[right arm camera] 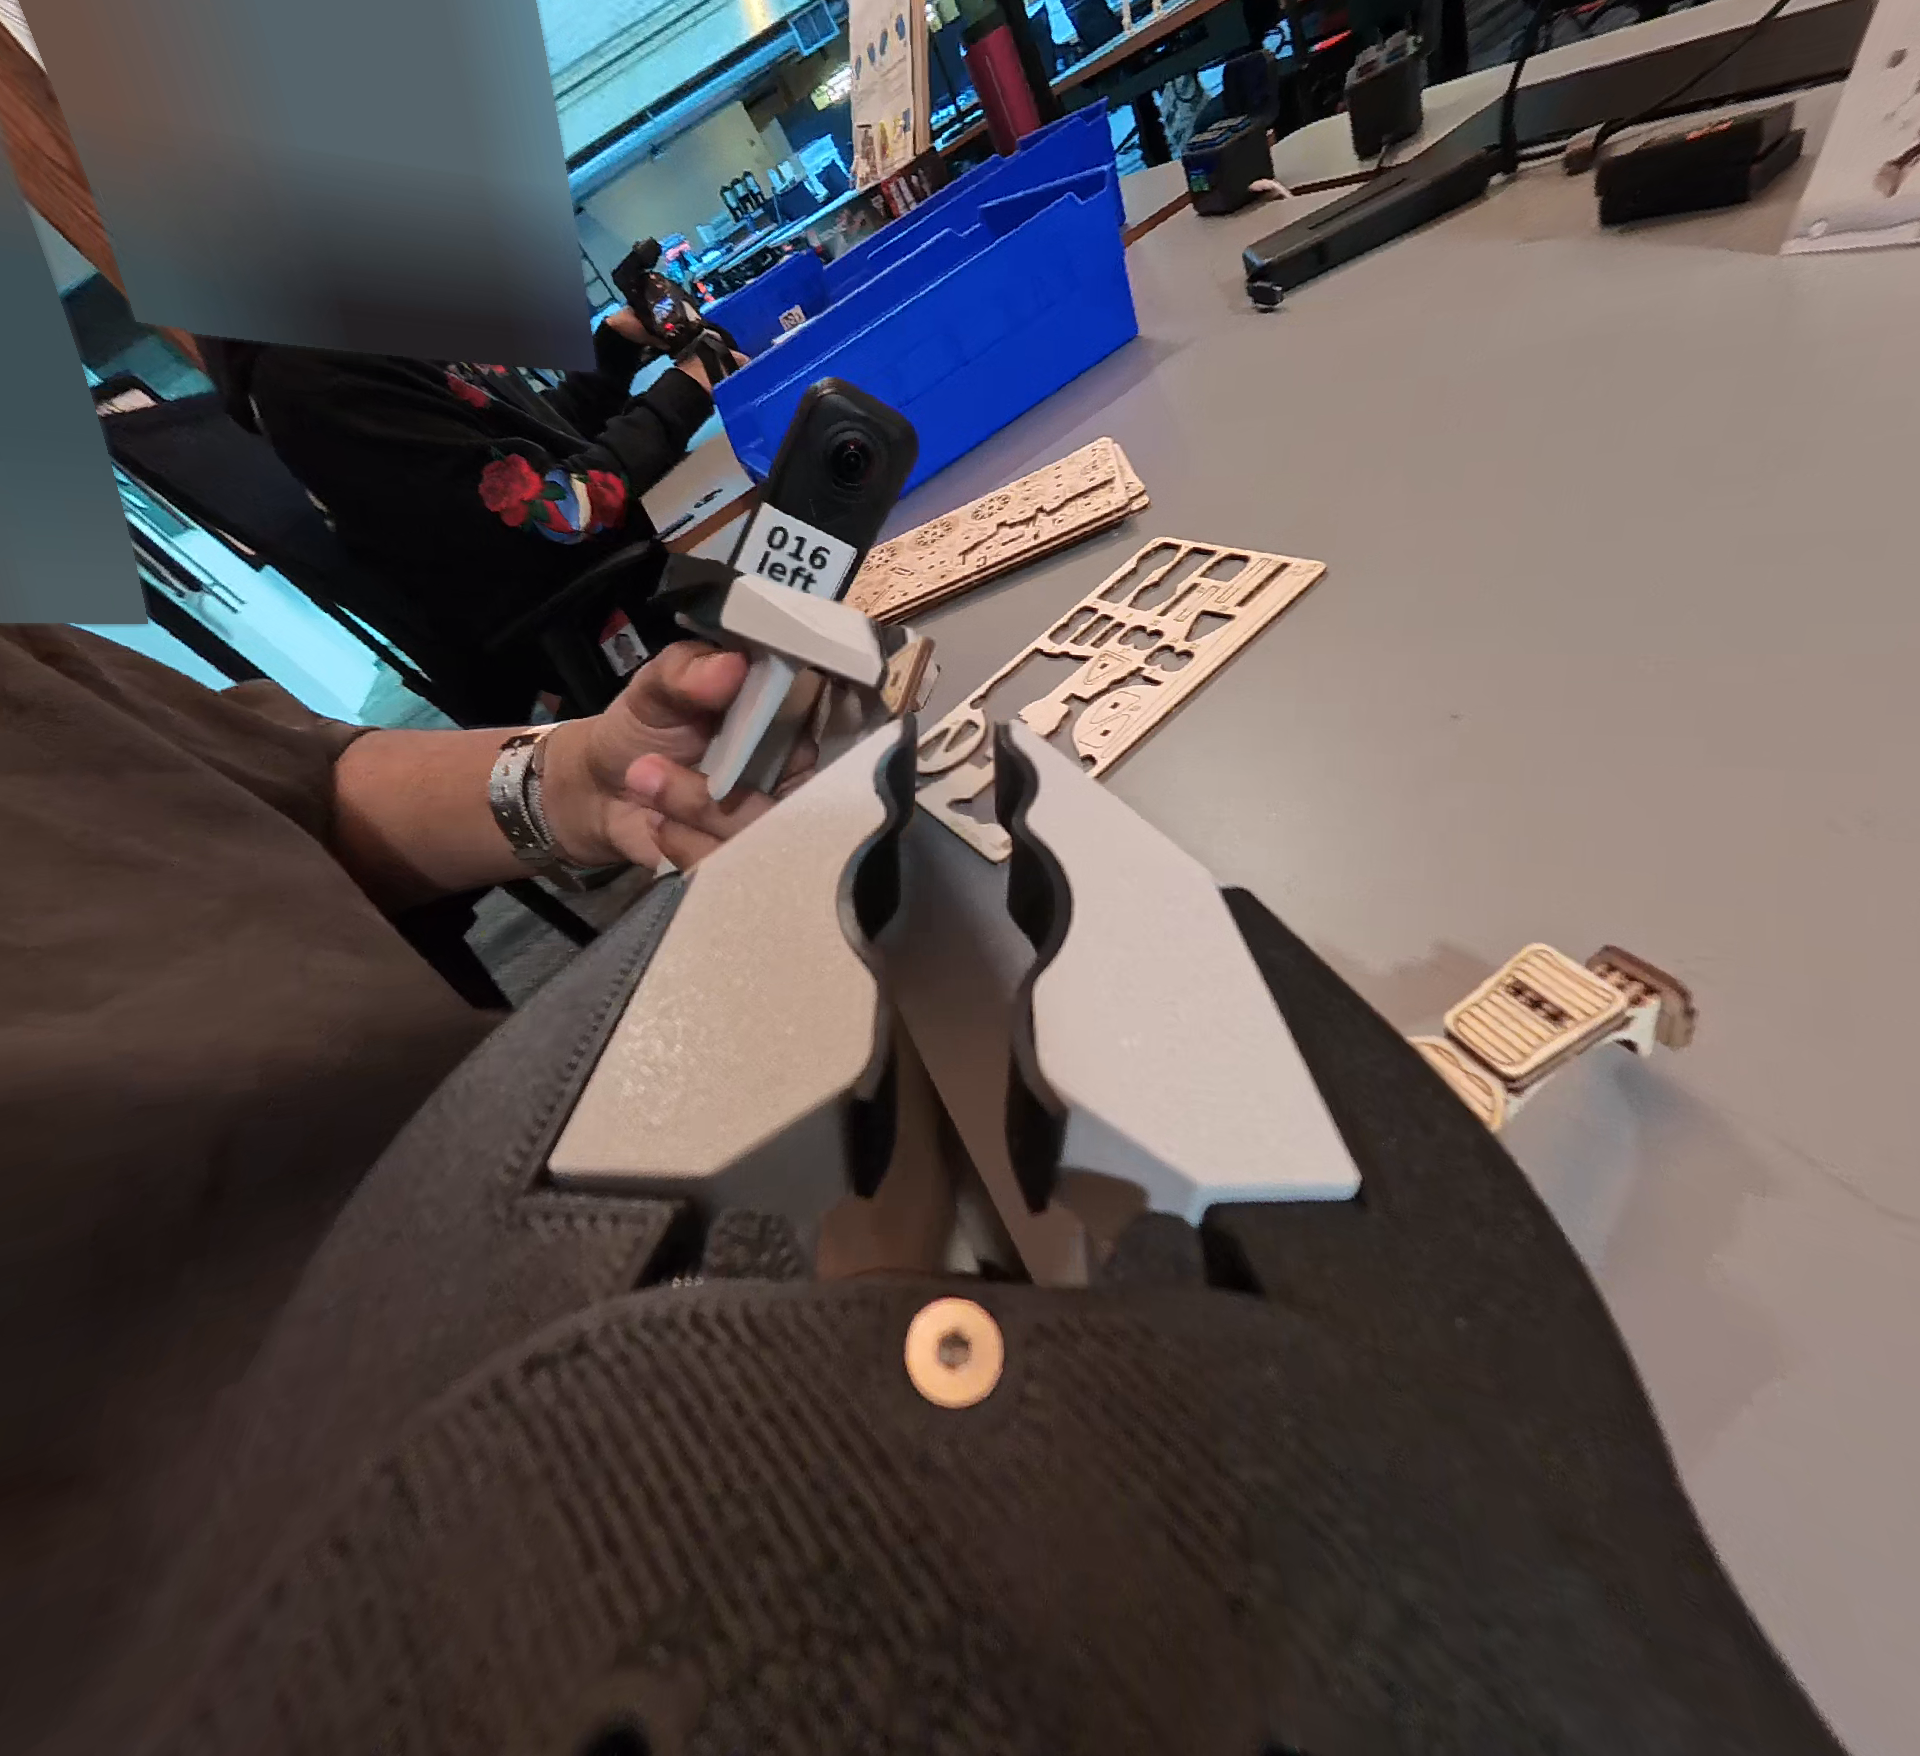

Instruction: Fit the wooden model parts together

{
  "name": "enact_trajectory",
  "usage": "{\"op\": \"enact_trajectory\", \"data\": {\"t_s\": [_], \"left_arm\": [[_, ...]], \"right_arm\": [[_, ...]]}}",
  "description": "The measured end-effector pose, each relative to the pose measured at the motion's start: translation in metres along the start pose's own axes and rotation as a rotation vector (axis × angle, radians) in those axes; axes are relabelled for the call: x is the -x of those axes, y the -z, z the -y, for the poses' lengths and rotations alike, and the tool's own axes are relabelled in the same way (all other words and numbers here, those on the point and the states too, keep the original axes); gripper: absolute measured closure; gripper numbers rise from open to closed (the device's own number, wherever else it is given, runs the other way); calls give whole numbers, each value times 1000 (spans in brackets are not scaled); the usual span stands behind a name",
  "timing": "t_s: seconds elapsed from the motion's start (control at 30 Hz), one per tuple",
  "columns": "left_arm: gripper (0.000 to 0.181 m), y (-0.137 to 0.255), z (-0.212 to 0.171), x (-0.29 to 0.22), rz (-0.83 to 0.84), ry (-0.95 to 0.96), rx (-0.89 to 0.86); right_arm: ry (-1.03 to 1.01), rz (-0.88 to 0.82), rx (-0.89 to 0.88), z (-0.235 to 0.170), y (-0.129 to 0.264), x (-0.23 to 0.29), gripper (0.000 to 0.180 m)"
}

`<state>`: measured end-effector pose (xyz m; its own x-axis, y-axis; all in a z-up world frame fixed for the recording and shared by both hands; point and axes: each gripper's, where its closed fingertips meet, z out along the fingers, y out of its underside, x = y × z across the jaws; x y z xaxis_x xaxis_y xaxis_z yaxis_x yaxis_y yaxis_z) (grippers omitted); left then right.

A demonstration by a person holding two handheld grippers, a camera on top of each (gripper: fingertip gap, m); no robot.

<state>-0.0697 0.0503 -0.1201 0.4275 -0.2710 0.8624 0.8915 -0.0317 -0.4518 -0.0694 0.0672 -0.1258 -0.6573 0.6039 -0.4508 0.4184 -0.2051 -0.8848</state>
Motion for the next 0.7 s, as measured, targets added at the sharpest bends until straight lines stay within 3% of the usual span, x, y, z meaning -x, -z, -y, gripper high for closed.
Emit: {"op": "enact_trajectory", "data": {"t_s": [0.7], "left_arm": [[180,-1,0,7,-20,116,-5]], "right_arm": [[356,-149,63,-6,-4,2,167]]}}
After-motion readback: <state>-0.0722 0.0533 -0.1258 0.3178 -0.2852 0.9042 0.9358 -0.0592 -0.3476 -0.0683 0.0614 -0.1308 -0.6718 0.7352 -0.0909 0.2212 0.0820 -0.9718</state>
